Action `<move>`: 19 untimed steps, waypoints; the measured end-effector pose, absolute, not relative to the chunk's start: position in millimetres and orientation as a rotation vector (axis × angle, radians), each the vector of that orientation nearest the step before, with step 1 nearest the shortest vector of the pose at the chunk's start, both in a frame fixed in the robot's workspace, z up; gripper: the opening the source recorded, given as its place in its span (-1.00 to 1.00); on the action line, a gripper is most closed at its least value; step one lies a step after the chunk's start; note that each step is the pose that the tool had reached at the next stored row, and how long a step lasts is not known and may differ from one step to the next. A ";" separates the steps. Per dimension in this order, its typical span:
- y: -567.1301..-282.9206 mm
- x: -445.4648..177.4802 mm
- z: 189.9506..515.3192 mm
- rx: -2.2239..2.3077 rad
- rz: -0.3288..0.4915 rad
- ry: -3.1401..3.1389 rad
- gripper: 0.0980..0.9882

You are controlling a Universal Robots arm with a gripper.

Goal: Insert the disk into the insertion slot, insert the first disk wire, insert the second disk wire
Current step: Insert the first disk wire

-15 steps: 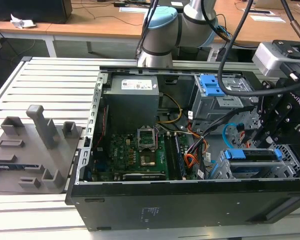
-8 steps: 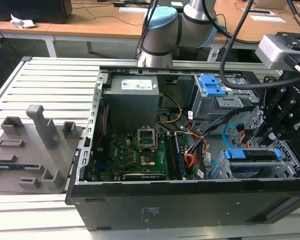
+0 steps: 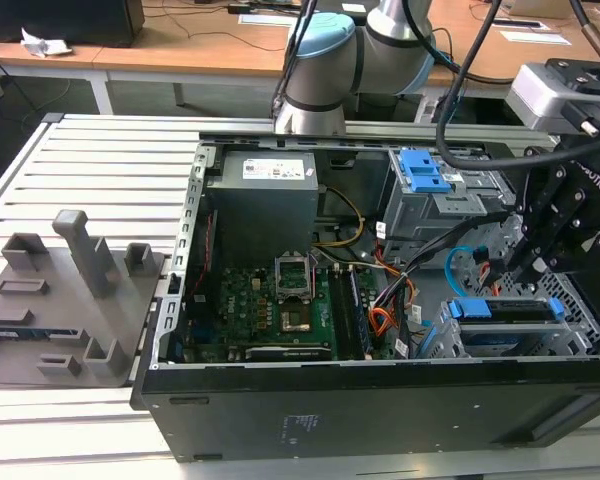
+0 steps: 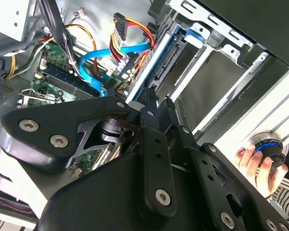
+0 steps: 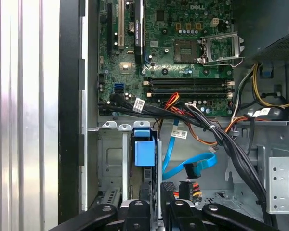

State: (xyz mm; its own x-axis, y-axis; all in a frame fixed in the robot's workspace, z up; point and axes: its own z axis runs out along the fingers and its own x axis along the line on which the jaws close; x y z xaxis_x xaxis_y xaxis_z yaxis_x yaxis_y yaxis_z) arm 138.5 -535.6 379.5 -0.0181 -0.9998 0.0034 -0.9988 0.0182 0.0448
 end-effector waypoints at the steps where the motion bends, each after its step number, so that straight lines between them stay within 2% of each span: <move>1: -533.1 138.5 379.5 2.177 -0.046 -2.217 -0.68; 19: -502.9 145.6 356.7 2.172 -0.037 -2.211 -0.68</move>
